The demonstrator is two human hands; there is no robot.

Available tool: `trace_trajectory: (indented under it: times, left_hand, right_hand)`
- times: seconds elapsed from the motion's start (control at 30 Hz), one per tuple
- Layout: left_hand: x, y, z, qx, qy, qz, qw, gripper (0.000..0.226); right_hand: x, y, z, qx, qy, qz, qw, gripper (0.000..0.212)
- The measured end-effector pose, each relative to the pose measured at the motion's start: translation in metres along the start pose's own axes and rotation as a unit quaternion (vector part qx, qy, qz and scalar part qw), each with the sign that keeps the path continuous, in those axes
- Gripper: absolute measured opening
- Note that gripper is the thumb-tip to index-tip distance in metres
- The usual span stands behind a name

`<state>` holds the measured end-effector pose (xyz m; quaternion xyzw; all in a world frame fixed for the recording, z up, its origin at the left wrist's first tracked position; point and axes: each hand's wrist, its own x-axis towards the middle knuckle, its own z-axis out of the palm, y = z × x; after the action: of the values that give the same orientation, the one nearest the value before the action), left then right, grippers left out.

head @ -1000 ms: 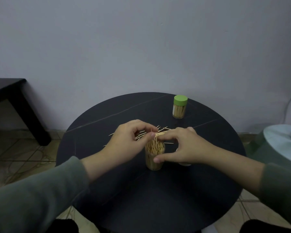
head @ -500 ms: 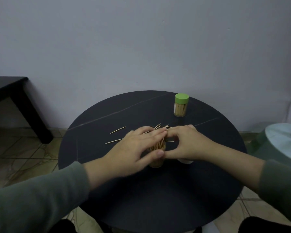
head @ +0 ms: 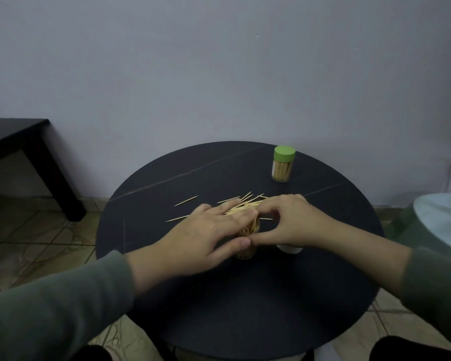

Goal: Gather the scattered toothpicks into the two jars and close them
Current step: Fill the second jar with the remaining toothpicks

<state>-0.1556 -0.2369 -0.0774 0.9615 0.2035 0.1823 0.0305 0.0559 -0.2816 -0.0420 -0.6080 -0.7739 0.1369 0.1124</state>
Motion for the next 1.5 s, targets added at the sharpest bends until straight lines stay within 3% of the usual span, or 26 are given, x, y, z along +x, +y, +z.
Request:
trace_trajectory:
  times: [0.1, 0.2, 0.33, 0.5, 0.7, 0.8, 0.87, 0.9, 0.97, 1.03, 1.1, 1.37, 1.5]
  left_hand:
    - [0.001, -0.002, -0.005, 0.047, -0.006, -0.008, 0.999, 0.06]
    - [0.001, -0.005, -0.01, 0.093, 0.019, 0.002, 0.996, 0.056]
    - [-0.001, -0.005, -0.013, 0.077, 0.038, -0.009, 0.996, 0.06]
    - [-0.003, -0.005, -0.01, 0.071, -0.01, 0.036, 0.997, 0.057]
    - [0.0, -0.009, -0.013, 0.035, -0.028, -0.029, 0.999, 0.06]
    - [0.004, -0.012, -0.015, -0.043, 0.004, -0.095, 0.995, 0.062]
    - [0.009, -0.015, -0.017, -0.035, 0.052, -0.16, 0.985, 0.059]
    - [0.012, -0.018, -0.018, 0.009, 0.043, -0.19, 0.981, 0.055]
    - [0.015, -0.025, -0.02, 0.088, -0.055, -0.254, 0.962, 0.052]
    - [0.015, -0.03, -0.02, 0.064, -0.157, -0.321, 0.932, 0.069]
    - [0.014, -0.035, -0.02, 0.033, -0.204, -0.36, 0.91, 0.081]
    - [0.023, -0.042, -0.008, 0.055, -0.203, -0.364, 0.907, 0.033]
    - [0.028, -0.039, -0.003, 0.086, -0.166, -0.352, 0.917, 0.024]
  right_hand:
    - [-0.001, -0.001, 0.0, 0.004, 0.001, -0.006, 1.0, 0.044]
    - [-0.001, -0.001, -0.001, 0.011, -0.009, -0.005, 1.0, 0.053]
    - [0.0, -0.002, -0.002, 0.016, -0.014, -0.002, 1.0, 0.06]
    - [0.0, -0.001, -0.003, 0.026, -0.016, -0.012, 0.999, 0.05]
    - [0.003, 0.005, -0.011, -0.105, -0.072, -0.013, 0.992, 0.069]
    - [0.009, 0.016, -0.015, -0.118, -0.07, -0.006, 0.991, 0.05]
    - [0.016, 0.025, -0.014, -0.121, -0.03, 0.021, 0.992, 0.039]
    - [0.019, 0.031, -0.013, -0.132, -0.014, 0.04, 0.99, 0.036]
    - [0.025, 0.04, -0.01, -0.154, -0.006, 0.08, 0.985, 0.039]
    - [0.03, 0.047, -0.006, -0.155, -0.011, 0.104, 0.982, 0.048]
    - [0.035, 0.05, -0.002, -0.151, -0.011, 0.111, 0.982, 0.056]
    - [0.057, 0.048, 0.015, -0.135, 0.001, 0.026, 0.991, 0.058]
    - [0.069, 0.041, 0.02, -0.164, -0.014, -0.006, 0.986, 0.049]
